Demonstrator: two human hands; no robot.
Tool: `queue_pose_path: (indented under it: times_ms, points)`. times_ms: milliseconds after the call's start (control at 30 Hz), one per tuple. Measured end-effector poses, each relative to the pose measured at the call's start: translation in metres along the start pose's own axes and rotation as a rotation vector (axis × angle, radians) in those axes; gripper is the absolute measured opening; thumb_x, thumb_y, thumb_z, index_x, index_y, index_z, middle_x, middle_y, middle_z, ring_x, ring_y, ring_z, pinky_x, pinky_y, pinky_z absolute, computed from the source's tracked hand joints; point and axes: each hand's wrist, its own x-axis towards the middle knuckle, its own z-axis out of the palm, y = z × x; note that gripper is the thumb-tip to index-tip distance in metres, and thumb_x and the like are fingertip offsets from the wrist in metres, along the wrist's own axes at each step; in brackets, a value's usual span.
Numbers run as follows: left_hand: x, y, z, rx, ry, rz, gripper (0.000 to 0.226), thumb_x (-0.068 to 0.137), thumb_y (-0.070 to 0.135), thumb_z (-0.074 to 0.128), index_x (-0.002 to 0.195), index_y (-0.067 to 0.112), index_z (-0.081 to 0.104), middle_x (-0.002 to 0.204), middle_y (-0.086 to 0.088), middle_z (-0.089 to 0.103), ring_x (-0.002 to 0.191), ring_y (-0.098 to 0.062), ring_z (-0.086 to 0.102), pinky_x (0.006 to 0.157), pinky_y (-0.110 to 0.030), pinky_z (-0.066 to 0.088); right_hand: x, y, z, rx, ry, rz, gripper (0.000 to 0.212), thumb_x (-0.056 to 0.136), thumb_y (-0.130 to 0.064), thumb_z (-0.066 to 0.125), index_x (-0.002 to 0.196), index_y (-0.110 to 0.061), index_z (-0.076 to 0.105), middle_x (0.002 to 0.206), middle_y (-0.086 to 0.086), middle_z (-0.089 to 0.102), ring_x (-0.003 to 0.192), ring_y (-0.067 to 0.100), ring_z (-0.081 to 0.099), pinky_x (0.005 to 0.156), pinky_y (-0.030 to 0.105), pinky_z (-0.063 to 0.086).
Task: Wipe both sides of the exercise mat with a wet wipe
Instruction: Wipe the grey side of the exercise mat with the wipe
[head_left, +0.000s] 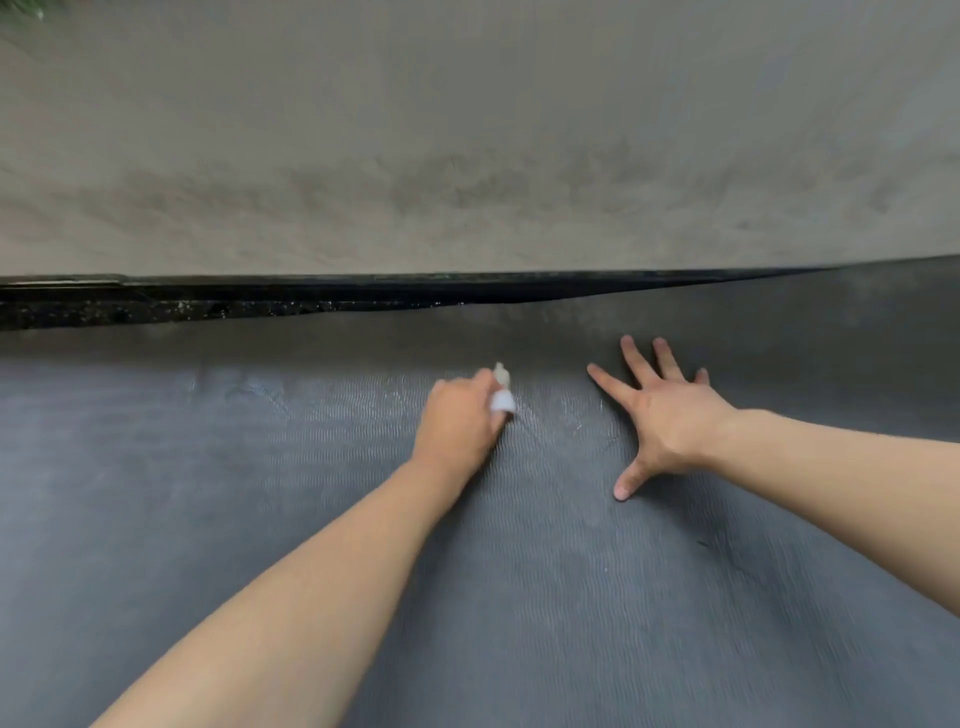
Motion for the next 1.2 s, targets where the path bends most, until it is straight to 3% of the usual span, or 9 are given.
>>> queue_pose_path:
  times_ms: [100, 233, 300, 667, 733, 867, 933, 1033, 1200]
  points:
    - [-0.001, 0.015, 0.006, -0.124, 0.062, -0.119, 0.012, 0.088, 0.021, 0.066, 0.093, 0.01, 0.062, 0.073, -0.012, 0.066, 0.066, -0.036, 0.058, 0.064, -0.035, 0.032, 0.005, 0.0, 0.006, -0.028, -0.01, 0.009, 0.167, 0.042, -0.084, 0.087, 0.159, -0.046, -0.027, 0.167, 0.006, -0.039, 0.156, 0.044, -0.026, 0.12, 0.076, 0.013]
    - [-0.013, 0.024, 0.013, -0.103, -0.13, 0.208, 0.015, 0.089, 0.029, 0.064, 0.095, 0.016, 0.058, 0.08, -0.007, 0.065, 0.074, -0.032, 0.058, 0.073, -0.04, 0.038, 0.008, 0.004, 0.009, -0.028, 0.013, 0.0, 0.167, 0.043, -0.085, 0.086, 0.16, -0.044, -0.026, 0.167, 0.007, -0.038, 0.156, 0.044, -0.025, 0.12, 0.076, 0.015]
    - [0.01, 0.003, 0.009, -0.043, -0.138, 0.25, 0.017, 0.091, 0.033, 0.062, 0.094, 0.017, 0.057, 0.079, -0.006, 0.065, 0.074, -0.031, 0.059, 0.074, -0.04, 0.039, 0.009, 0.004, 0.01, -0.038, 0.015, 0.001, 0.166, 0.044, -0.084, 0.086, 0.16, -0.043, -0.026, 0.167, 0.007, -0.038, 0.157, 0.043, -0.025, 0.12, 0.075, 0.016]
    - [0.094, -0.007, -0.001, -0.122, 0.202, -0.361, 0.018, 0.096, 0.025, 0.054, 0.094, 0.009, 0.061, 0.076, -0.015, 0.069, 0.071, -0.04, 0.063, 0.069, -0.045, 0.051, 0.018, 0.009, 0.011, -0.082, -0.033, -0.034, 0.161, 0.053, -0.085, 0.082, 0.158, -0.04, -0.032, 0.163, 0.01, -0.045, 0.154, 0.048, -0.028, 0.12, 0.077, 0.014]
    - [0.088, 0.016, 0.011, -0.097, 0.136, -0.235, 0.016, 0.092, 0.023, 0.055, 0.094, 0.008, 0.062, 0.076, -0.014, 0.068, 0.07, -0.038, 0.062, 0.068, -0.042, 0.049, 0.02, 0.011, 0.011, -0.083, -0.037, -0.04, 0.16, 0.055, -0.085, 0.082, 0.158, -0.039, -0.032, 0.163, 0.012, -0.044, 0.154, 0.049, -0.028, 0.119, 0.077, 0.014]
    - [0.086, 0.019, 0.013, -0.012, -0.174, 0.412, 0.026, 0.089, 0.032, 0.055, 0.1, 0.012, 0.066, 0.085, -0.009, 0.068, 0.077, -0.029, 0.058, 0.074, -0.037, 0.041, 0.025, 0.013, 0.013, -0.084, -0.052, -0.053, 0.16, 0.057, -0.084, 0.081, 0.157, -0.037, -0.034, 0.162, 0.014, -0.046, 0.153, 0.05, -0.03, 0.118, 0.079, 0.012]
    - [0.107, 0.003, 0.003, 0.059, -0.059, 0.278, 0.013, 0.088, 0.022, 0.066, 0.096, 0.011, 0.067, 0.08, -0.012, 0.068, 0.072, -0.033, 0.062, 0.072, -0.038, 0.045, 0.027, 0.014, 0.014, -0.083, -0.05, -0.059, 0.159, 0.058, -0.083, 0.081, 0.157, -0.036, -0.035, 0.161, 0.014, -0.046, 0.152, 0.051, -0.029, 0.118, 0.079, 0.012]
    - [0.109, 0.002, -0.001, -0.072, 0.072, -0.158, 0.01, 0.09, 0.017, 0.068, 0.099, 0.012, 0.068, 0.089, -0.011, 0.073, 0.081, -0.035, 0.068, 0.076, -0.04, 0.053, 0.026, 0.014, 0.013, -0.071, -0.046, -0.06, 0.159, 0.058, -0.082, 0.082, 0.157, -0.036, -0.034, 0.161, 0.015, -0.046, 0.152, 0.051, -0.03, 0.118, 0.08, 0.012]
    - [0.068, 0.047, 0.004, -0.191, -0.161, 0.006, 0.011, 0.085, 0.016, 0.07, 0.095, 0.011, 0.066, 0.084, -0.01, 0.07, 0.075, -0.036, 0.062, 0.067, -0.03, 0.035, 0.024, 0.013, 0.012, -0.049, -0.049, -0.063, 0.161, 0.055, -0.084, 0.082, 0.158, -0.037, -0.032, 0.162, 0.014, -0.045, 0.152, 0.05, -0.03, 0.117, 0.08, 0.013]
